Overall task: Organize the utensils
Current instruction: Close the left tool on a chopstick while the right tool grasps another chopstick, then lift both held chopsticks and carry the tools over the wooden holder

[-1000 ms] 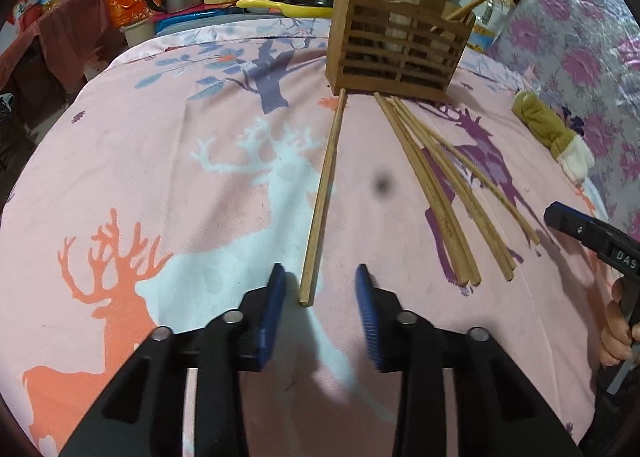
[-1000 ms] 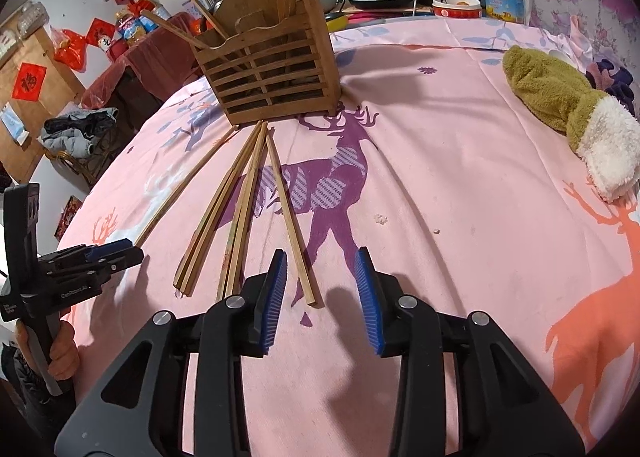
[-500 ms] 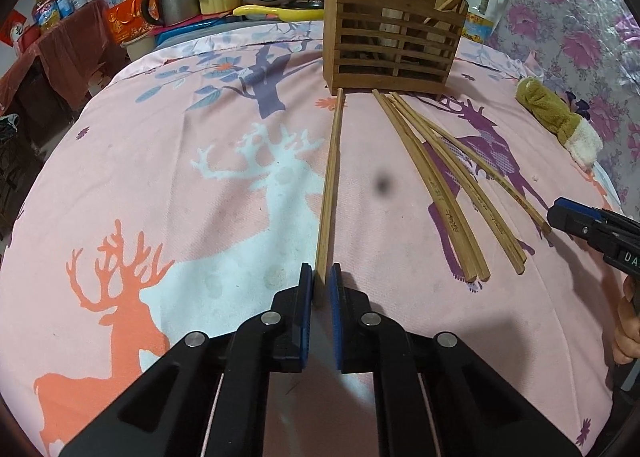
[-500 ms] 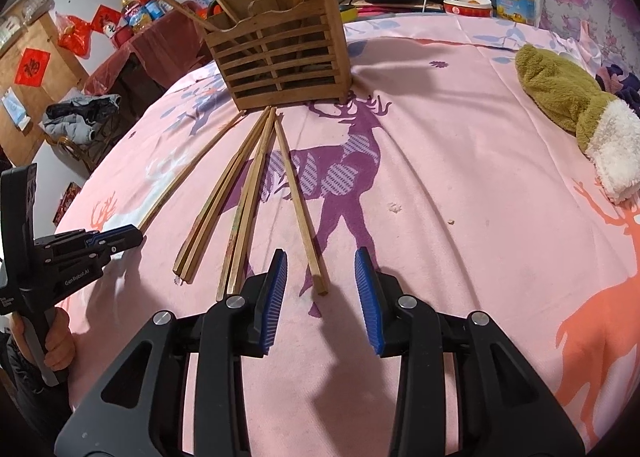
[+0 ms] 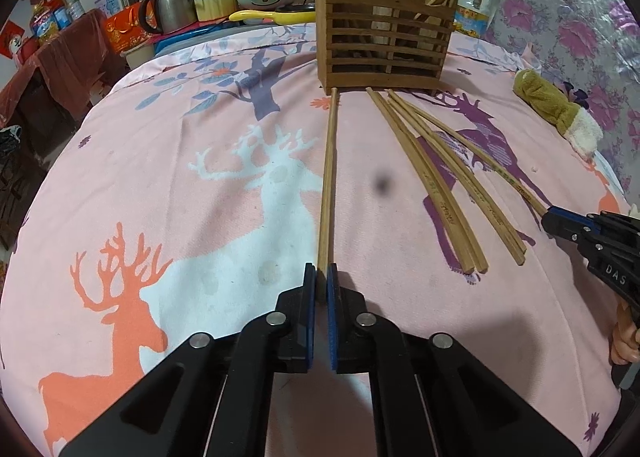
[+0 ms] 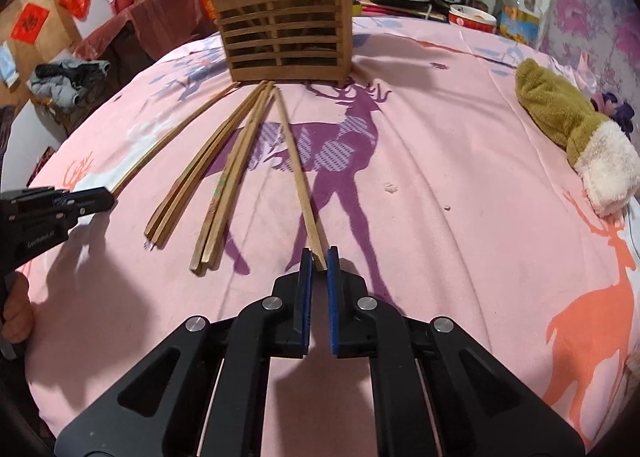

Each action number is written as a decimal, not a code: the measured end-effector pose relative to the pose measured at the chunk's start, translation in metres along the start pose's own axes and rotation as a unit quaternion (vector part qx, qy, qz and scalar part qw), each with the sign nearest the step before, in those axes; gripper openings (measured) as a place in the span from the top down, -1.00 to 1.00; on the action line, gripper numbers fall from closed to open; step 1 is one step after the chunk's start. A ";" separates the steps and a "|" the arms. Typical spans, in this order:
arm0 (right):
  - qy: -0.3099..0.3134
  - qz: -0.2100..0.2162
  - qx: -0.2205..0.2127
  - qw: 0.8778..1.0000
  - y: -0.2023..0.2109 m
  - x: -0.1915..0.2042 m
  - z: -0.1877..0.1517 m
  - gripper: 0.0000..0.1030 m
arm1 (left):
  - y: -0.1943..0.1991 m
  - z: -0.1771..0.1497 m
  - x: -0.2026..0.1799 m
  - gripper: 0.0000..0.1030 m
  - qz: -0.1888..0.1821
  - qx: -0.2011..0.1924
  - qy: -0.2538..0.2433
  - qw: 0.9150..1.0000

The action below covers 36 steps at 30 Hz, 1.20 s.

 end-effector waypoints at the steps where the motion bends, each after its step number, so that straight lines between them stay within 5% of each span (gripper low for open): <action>1: 0.002 -0.001 -0.001 1.000 0.001 0.001 0.000 0.85 | 0.001 0.000 -0.001 0.89 -0.001 -0.001 0.000 1.000; 20: 0.014 0.005 -0.119 0.993 0.050 0.012 0.027 0.87 | 0.068 0.026 0.015 0.90 0.001 -0.138 0.055 0.989; 31: 0.001 0.019 -0.148 0.989 0.064 0.012 0.034 0.87 | 0.077 0.035 0.027 0.90 -0.055 -0.132 0.098 0.985; 36: 0.000 0.030 -0.182 0.983 0.087 0.017 0.048 0.88 | 0.098 0.057 0.023 0.90 -0.050 -0.141 0.086 0.985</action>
Point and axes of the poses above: each gripper's, at about its wrist camera, not at the fingertips, and y roughly against the way its jaws point, x to its left, z to its top, the point moved 8 cm from there along -y, roughly the way its jaws point, and after that the axes turned 12 degrees about z, right-handed, at the moved point
